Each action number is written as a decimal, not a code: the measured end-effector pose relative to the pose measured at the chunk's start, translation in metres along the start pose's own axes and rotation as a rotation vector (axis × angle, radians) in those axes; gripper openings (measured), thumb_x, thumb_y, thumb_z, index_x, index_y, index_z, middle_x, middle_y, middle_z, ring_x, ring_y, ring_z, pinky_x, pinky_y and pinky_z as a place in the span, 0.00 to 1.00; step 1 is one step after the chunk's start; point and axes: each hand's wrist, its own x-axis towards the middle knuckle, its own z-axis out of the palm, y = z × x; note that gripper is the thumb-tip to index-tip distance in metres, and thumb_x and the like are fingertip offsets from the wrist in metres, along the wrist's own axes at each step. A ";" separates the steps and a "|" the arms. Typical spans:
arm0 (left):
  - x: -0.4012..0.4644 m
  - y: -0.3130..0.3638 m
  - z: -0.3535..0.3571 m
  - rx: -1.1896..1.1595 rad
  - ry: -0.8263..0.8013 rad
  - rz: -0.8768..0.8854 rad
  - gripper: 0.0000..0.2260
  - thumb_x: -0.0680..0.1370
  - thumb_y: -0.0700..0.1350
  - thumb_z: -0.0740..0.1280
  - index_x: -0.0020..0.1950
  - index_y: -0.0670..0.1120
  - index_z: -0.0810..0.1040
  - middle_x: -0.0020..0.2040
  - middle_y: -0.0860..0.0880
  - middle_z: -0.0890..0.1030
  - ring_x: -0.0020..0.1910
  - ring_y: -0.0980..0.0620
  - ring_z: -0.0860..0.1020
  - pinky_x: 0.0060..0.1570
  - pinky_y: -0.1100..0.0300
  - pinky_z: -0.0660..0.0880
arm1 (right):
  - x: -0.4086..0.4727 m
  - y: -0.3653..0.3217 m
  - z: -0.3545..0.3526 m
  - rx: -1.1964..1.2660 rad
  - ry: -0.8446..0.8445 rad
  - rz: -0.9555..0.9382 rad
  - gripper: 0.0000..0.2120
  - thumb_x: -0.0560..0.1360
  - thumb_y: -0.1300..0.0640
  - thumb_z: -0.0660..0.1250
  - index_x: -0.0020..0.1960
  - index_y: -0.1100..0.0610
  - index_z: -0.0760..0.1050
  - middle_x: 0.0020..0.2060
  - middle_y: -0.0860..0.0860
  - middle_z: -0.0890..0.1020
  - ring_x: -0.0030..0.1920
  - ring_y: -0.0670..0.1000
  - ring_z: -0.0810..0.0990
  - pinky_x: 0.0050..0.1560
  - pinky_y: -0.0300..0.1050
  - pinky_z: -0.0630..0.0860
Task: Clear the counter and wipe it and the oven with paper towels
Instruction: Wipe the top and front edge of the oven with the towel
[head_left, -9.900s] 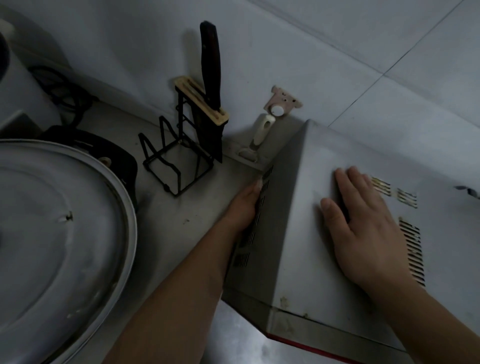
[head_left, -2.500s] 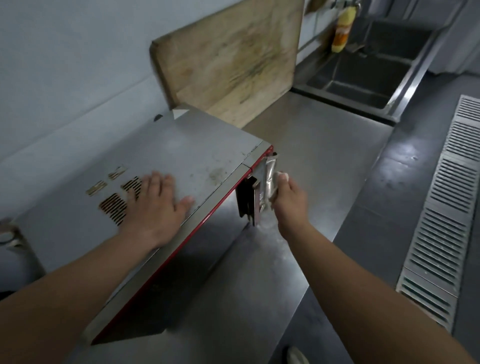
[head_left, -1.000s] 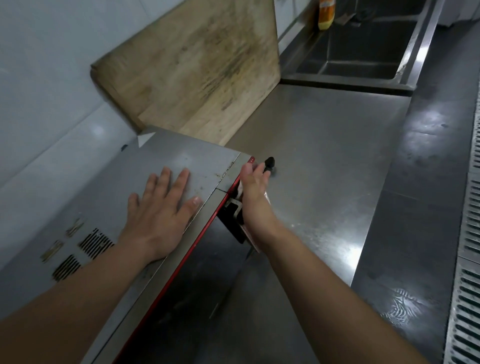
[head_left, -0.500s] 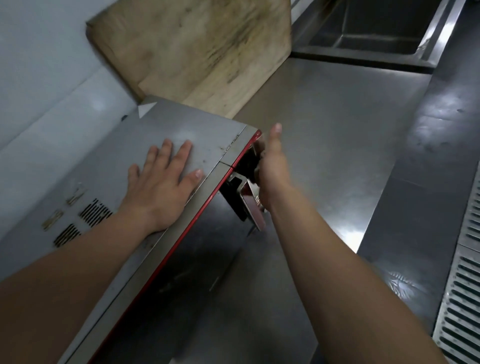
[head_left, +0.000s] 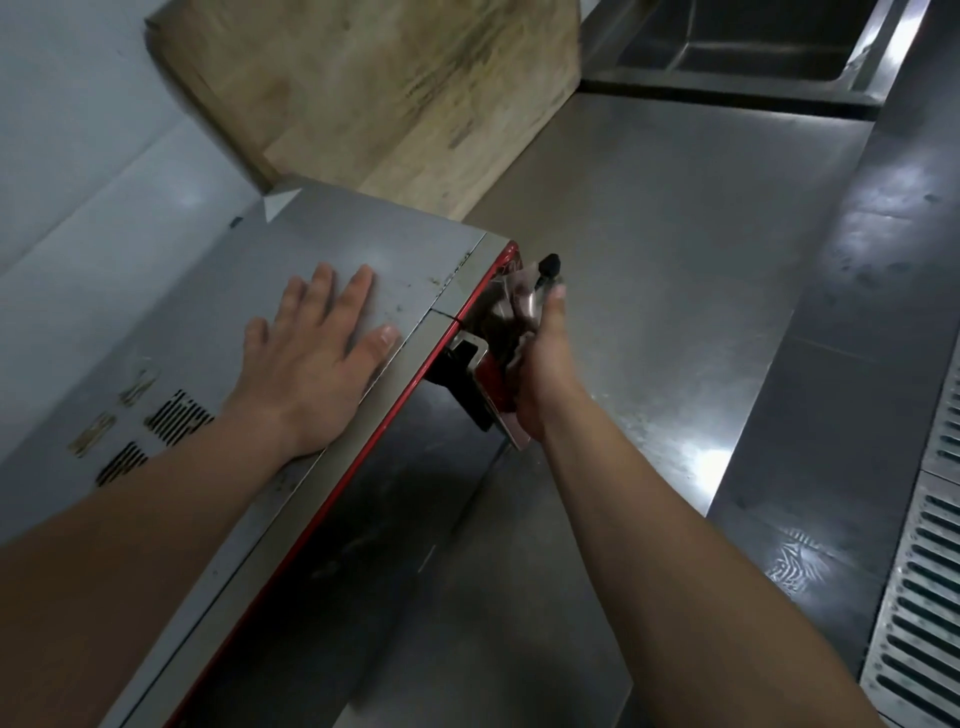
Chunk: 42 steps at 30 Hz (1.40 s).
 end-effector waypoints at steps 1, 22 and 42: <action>0.000 -0.001 0.000 0.000 0.002 0.002 0.34 0.75 0.71 0.37 0.80 0.62 0.40 0.82 0.53 0.42 0.81 0.50 0.40 0.77 0.40 0.46 | -0.008 -0.008 0.006 -0.009 -0.021 0.004 0.47 0.65 0.17 0.50 0.70 0.48 0.71 0.56 0.52 0.83 0.50 0.50 0.82 0.41 0.46 0.81; 0.000 -0.001 0.001 -0.018 0.002 0.001 0.35 0.73 0.73 0.36 0.80 0.64 0.39 0.82 0.53 0.41 0.81 0.50 0.39 0.77 0.40 0.44 | 0.072 0.056 -0.035 -0.160 0.210 0.037 0.52 0.51 0.11 0.47 0.70 0.32 0.63 0.72 0.52 0.70 0.68 0.63 0.71 0.63 0.78 0.60; 0.001 -0.002 0.003 -0.035 0.005 -0.005 0.34 0.74 0.72 0.36 0.80 0.64 0.40 0.82 0.53 0.41 0.81 0.51 0.40 0.77 0.40 0.43 | 0.000 0.034 -0.026 -0.394 0.332 -0.117 0.08 0.73 0.59 0.58 0.50 0.56 0.71 0.44 0.55 0.79 0.44 0.56 0.80 0.39 0.52 0.80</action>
